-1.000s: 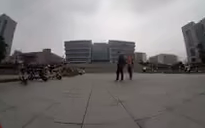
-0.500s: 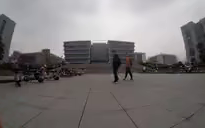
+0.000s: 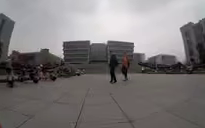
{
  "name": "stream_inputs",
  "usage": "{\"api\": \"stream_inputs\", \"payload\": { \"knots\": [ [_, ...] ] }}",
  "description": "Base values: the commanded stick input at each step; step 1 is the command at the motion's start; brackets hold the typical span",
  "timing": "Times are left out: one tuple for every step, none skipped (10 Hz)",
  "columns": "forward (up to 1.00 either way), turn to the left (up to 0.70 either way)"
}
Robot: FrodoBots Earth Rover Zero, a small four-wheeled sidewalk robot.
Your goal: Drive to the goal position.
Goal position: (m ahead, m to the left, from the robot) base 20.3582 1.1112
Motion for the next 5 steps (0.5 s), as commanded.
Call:
{"api": "stream_inputs", "payload": {
  "knots": [
    [0.70, -0.01],
    [0.70, -0.01],
    [0.70, -0.01],
    [0.70, -0.01],
    [0.70, -0.01]
  ]
}}
